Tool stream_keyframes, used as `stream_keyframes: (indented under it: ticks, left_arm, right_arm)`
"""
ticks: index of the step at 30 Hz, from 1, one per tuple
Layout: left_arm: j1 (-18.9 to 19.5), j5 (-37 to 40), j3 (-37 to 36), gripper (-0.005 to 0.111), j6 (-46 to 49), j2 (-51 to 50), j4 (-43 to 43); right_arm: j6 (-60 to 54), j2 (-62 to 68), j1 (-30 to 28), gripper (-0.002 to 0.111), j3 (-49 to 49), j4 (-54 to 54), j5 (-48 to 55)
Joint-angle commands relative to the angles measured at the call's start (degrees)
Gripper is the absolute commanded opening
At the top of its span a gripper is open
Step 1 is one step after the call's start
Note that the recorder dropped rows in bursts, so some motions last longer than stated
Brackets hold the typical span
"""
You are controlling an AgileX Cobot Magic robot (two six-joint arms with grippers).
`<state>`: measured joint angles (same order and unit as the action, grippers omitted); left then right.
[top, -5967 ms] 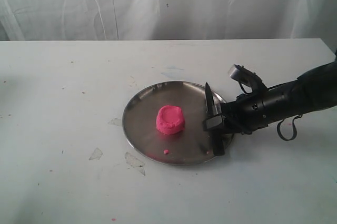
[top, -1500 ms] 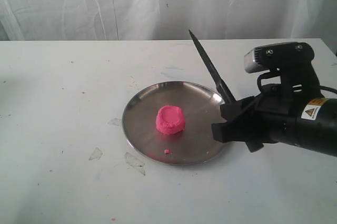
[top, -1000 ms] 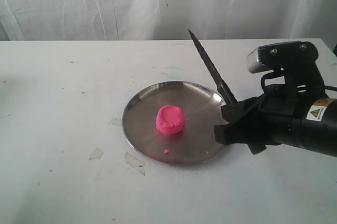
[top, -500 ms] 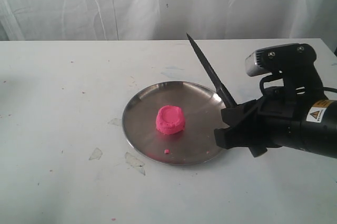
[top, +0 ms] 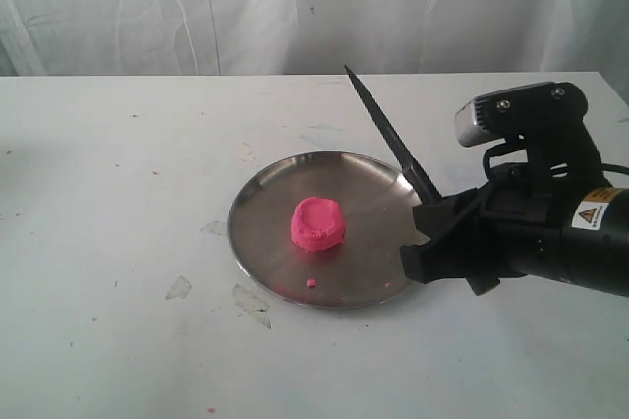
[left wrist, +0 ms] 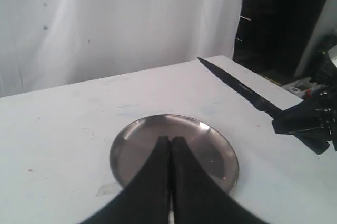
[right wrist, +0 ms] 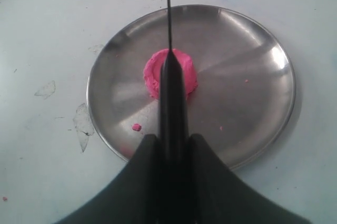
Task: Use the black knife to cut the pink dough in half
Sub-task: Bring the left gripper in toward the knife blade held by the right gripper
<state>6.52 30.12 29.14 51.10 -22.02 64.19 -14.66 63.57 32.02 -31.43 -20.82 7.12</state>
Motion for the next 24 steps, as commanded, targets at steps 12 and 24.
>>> stream_keyframes:
  ticks: [12,24]
  left_arm:
    - [-11.17,6.15,4.57,0.000,61.64,-45.70,35.76]
    - [-22.99,-1.90,20.67,0.000,69.97,-67.03,35.76]
  right_arm:
    - [-2.04,-0.67,-0.07,0.000,-8.57,-0.42,11.91]
    - [-2.04,1.79,-0.07,0.000,-12.59,-2.70,15.13]
